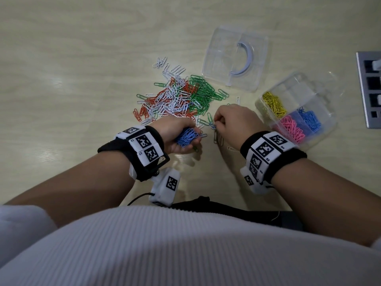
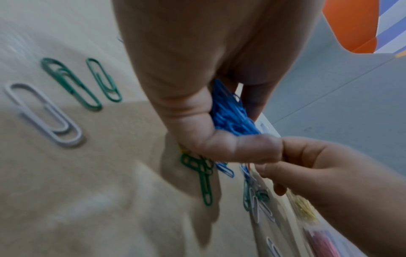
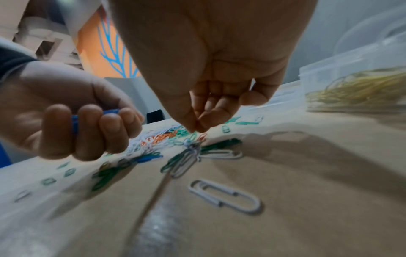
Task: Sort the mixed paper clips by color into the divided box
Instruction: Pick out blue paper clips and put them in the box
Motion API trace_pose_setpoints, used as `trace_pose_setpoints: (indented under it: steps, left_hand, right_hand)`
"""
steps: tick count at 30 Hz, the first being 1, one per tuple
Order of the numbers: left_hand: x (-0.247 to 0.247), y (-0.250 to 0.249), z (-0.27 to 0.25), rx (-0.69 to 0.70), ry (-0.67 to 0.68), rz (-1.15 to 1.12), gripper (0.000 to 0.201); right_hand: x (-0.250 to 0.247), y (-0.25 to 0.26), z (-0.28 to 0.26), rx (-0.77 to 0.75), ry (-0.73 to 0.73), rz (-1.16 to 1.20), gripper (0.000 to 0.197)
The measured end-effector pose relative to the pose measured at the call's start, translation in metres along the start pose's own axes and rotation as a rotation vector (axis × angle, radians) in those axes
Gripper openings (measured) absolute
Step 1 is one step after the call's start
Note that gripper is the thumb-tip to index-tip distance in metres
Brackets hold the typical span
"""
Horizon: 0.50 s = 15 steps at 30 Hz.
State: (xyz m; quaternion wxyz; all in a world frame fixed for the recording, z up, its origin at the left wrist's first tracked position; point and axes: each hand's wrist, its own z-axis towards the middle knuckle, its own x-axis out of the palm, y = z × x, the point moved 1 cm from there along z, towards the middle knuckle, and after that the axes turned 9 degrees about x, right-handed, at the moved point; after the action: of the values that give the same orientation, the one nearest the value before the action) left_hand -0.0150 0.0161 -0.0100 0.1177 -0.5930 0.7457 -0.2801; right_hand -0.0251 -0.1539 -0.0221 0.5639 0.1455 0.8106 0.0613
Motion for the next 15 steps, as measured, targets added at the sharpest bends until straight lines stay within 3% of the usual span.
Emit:
trace_pose_setpoints:
  steps: [6,10,15]
  left_hand:
    - [0.0,0.001,-0.002,-0.01,-0.018,0.005,0.028]
    - [0.002,0.0,-0.004,-0.007,-0.008,0.028,0.029]
    - [0.003,0.0,-0.005,-0.004,0.017,0.02,0.031]
  right_hand:
    - [-0.007,-0.009,0.0,0.13,-0.076,0.066,0.023]
    - [0.0,0.001,-0.004,0.047,-0.005,-0.048,0.014]
    - [0.011,0.006,-0.003,0.02,0.038,-0.127,0.02]
